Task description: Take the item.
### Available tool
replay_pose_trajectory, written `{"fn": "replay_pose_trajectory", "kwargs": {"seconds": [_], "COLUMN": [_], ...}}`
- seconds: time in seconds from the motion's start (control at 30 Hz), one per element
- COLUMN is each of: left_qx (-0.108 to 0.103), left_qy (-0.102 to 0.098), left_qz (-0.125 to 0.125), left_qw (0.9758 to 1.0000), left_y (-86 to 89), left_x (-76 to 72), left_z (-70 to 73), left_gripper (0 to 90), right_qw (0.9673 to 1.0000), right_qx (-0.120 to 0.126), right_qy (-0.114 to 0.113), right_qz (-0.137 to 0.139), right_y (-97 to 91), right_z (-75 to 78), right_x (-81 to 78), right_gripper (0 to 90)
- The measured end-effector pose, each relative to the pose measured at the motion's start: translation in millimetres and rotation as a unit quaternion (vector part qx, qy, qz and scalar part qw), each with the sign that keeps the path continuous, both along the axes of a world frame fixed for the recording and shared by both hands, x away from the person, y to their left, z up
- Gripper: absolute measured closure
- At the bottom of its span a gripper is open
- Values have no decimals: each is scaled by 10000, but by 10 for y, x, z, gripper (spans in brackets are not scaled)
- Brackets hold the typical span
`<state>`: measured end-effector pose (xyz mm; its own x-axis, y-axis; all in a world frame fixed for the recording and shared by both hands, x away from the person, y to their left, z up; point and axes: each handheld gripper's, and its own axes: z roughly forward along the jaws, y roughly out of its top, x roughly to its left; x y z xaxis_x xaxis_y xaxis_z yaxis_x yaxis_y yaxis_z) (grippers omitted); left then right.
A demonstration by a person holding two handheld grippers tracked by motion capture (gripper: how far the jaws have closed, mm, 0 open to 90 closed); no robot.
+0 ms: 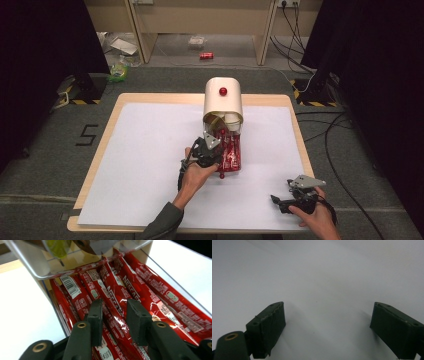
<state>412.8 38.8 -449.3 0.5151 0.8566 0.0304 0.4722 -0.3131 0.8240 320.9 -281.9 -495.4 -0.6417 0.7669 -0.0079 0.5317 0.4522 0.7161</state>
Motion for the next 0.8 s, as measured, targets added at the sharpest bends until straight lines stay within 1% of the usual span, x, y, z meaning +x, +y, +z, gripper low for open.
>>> {"fn": "replay_pose_trajectory", "kwargs": {"seconds": [0.03,0.13,0.2,0.27,0.3,0.37,0.47,0.53,0.63,0.67,0.8], "left_qx": [46,61,55,-28,-28,-17,-83,-83,-222,-222,-348], "left_qy": [-4,-6,-19,-30,-30,-105,-116,-126,-74,-74,-55], "left_qz": [6,46,82,129,129,112,107,100,80,80,69], "left_qw": [10000,10000,9999,9999,9999,9999,9998,9998,9997,9997,9994], "left_y": [-11,-28,-17,2,2,17,26,30,67,67,102], "left_x": [8,27,33,33,33,22,19,17,27,27,23], "left_z": [-2,-9,-12,-19,-19,-24,-25,-21,-2,-2,25], "left_gripper": [657,667,697,729,743,769,796,805,827,829,846], "right_qw": [10000,10000,10000,10000,10000,10000,10000,10000,10000,10000,10000], "right_qx": [1,-5,-4,-1,-2,-5,1,2,-1,2,1], "right_qy": [2,-7,-10,-4,-6,-5,-4,0,-8,4,-7], "right_qz": [0,2,3,1,1,3,0,-2,1,-1,4], "right_y": [0,0,-1,0,0,-1,0,0,-1,0,-1], "right_z": [1,0,0,1,0,0,0,0,0,0,-1], "right_x": [0,0,1,-1,0,1,0,0,1,0,2], "right_gripper": [128,128,128,128,128,128,128,128,128,128,128]}}
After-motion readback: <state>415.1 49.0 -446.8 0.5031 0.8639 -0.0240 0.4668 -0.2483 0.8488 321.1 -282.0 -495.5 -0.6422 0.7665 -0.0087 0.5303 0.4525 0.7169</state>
